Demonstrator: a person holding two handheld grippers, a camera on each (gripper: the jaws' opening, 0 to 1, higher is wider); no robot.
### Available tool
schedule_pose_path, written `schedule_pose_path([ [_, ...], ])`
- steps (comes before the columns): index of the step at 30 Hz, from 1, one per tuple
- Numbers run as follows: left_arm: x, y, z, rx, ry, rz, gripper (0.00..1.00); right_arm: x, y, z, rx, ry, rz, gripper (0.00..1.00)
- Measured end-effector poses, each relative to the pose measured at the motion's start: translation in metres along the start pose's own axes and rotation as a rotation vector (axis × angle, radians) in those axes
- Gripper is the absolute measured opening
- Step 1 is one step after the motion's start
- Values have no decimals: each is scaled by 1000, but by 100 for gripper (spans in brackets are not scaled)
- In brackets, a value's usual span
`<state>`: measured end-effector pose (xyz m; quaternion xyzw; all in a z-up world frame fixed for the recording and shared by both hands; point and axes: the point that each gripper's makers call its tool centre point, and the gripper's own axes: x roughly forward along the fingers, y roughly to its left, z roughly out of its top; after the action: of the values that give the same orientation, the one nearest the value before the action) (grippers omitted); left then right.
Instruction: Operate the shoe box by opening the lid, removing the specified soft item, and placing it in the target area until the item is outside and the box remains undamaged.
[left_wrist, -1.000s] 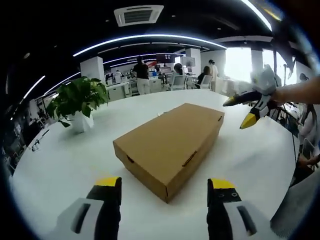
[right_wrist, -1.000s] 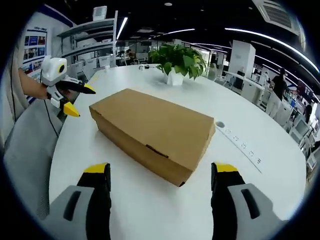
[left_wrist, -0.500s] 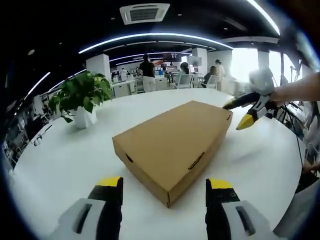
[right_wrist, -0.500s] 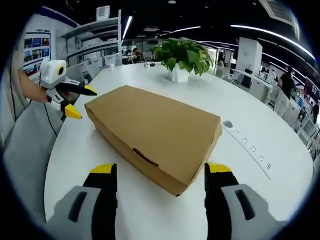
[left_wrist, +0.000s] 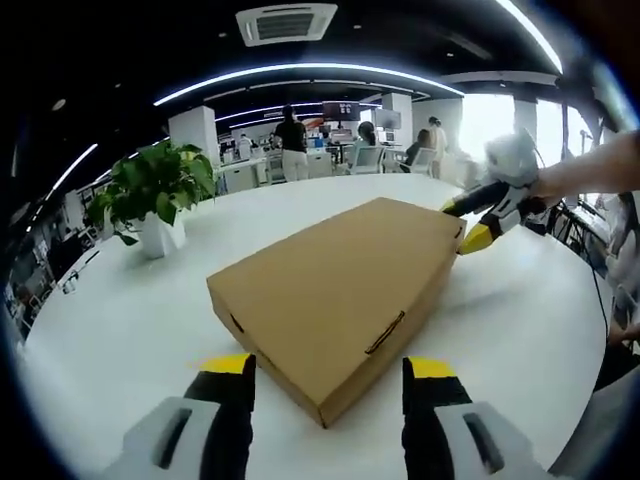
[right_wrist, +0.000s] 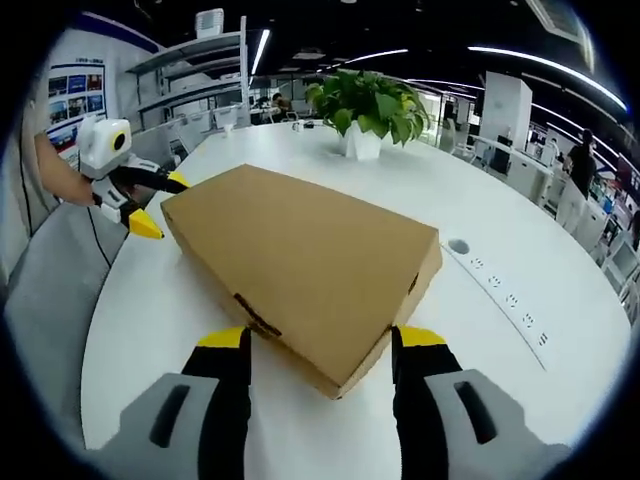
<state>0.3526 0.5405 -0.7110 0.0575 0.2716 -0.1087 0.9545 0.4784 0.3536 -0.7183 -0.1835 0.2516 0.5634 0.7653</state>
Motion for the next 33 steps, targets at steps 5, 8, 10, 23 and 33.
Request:
schedule_pose_path([
  [5, 2, 4, 1, -8, -3, 23, 55, 0, 0, -1, -9, 4, 8, 52],
  [8, 3, 6, 1, -13, -4, 19, 53, 0, 2, -1, -7, 5, 8, 52],
  [10, 3, 6, 0, -11, -2, 18, 53, 0, 2, -1, -4, 5, 9, 51],
  [23, 2, 7, -1, 4, 16, 11, 52, -1, 5, -2, 10, 24, -7, 49],
  [33, -1, 10, -4, 7, 30, 27, 53, -1, 15, -2, 33, 33, -30, 49],
])
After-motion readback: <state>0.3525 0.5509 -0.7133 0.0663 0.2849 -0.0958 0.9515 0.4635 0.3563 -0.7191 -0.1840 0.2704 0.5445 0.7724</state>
